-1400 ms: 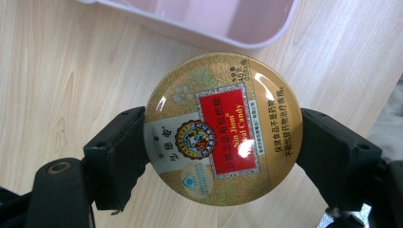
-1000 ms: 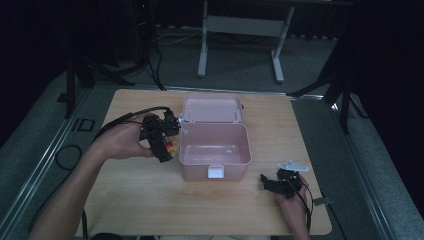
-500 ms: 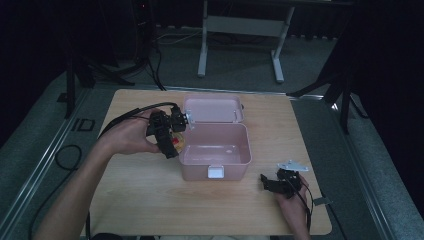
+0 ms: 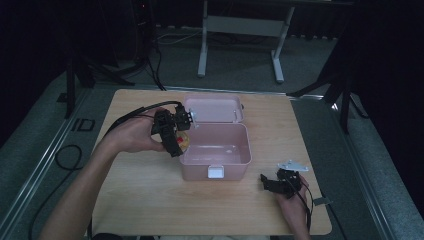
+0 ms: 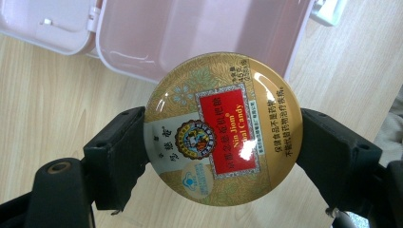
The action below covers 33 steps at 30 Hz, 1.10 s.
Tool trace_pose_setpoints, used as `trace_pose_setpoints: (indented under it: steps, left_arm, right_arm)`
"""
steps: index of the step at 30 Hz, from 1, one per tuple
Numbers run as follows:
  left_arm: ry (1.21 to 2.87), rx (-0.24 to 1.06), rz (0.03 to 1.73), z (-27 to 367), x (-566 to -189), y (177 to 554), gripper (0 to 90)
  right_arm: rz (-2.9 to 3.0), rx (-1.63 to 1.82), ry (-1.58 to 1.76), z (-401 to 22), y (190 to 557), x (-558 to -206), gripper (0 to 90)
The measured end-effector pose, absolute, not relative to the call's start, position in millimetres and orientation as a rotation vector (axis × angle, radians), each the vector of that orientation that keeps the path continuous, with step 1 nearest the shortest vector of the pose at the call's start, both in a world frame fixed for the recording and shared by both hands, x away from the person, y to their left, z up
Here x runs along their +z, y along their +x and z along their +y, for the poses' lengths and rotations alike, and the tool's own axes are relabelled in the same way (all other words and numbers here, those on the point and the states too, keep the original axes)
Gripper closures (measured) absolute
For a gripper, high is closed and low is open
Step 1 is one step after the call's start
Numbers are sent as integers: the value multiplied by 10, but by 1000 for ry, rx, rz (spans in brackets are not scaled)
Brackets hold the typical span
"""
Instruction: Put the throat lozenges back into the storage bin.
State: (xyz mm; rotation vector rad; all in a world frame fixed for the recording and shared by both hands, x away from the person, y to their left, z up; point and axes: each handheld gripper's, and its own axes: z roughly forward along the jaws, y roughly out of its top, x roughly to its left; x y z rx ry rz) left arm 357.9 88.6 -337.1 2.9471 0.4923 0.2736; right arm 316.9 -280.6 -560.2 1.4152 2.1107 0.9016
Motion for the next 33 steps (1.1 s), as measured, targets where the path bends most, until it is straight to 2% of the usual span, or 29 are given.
trace_pose_setpoints:
  steps: [33]
  left_arm:
    - [2975,241,456,625,-3470,3648,209]
  right_arm:
    - [2114,901,1411,-2806,3171,-5602,154]
